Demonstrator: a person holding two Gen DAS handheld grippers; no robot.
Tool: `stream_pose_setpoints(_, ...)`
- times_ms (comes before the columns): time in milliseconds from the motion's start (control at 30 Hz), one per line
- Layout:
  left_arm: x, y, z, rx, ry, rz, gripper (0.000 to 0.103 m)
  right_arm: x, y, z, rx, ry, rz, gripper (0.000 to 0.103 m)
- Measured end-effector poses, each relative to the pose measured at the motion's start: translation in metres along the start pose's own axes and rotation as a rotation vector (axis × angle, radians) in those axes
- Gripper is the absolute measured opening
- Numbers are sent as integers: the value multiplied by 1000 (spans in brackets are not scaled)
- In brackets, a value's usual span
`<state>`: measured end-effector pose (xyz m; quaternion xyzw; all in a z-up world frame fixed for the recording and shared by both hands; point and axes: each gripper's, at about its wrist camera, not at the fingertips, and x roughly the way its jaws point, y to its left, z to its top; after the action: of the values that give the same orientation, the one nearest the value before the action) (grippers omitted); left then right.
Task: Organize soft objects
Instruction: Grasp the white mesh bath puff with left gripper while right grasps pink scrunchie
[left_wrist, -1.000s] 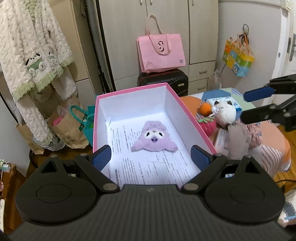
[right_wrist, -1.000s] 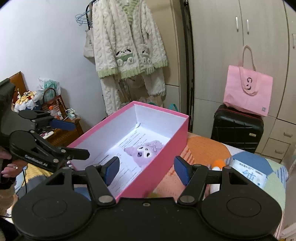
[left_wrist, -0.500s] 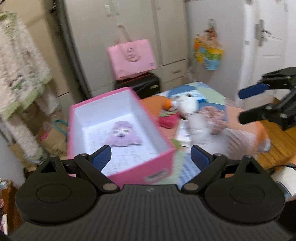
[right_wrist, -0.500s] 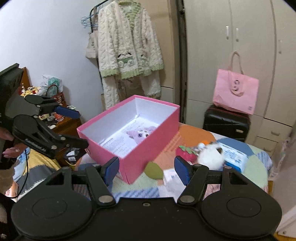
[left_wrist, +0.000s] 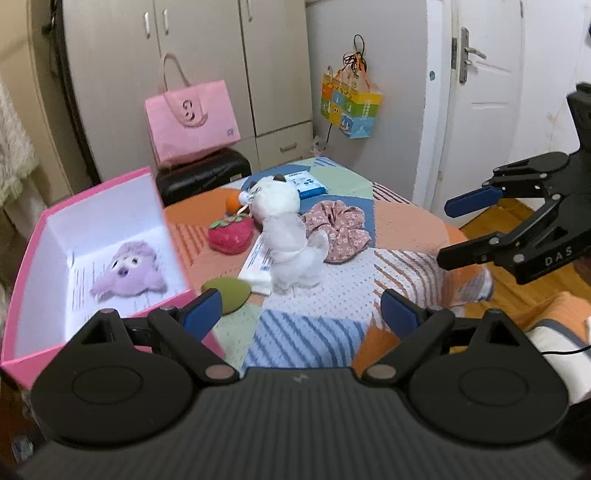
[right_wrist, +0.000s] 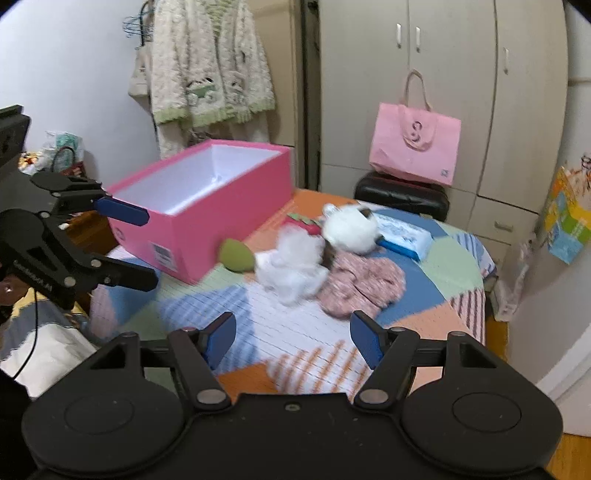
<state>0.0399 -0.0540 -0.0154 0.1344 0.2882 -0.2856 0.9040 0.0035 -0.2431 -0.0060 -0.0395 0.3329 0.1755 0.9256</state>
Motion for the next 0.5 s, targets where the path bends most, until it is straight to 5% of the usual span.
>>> stream_pose_setpoints(233,42,-16,-5,-4,-61,29,93,33,-23,-11,52,-13,25,78)
stream_pose_setpoints(500,108,-19,-1,-7,-82,145,91,83,-38,-21,-47,-91,-96,79)
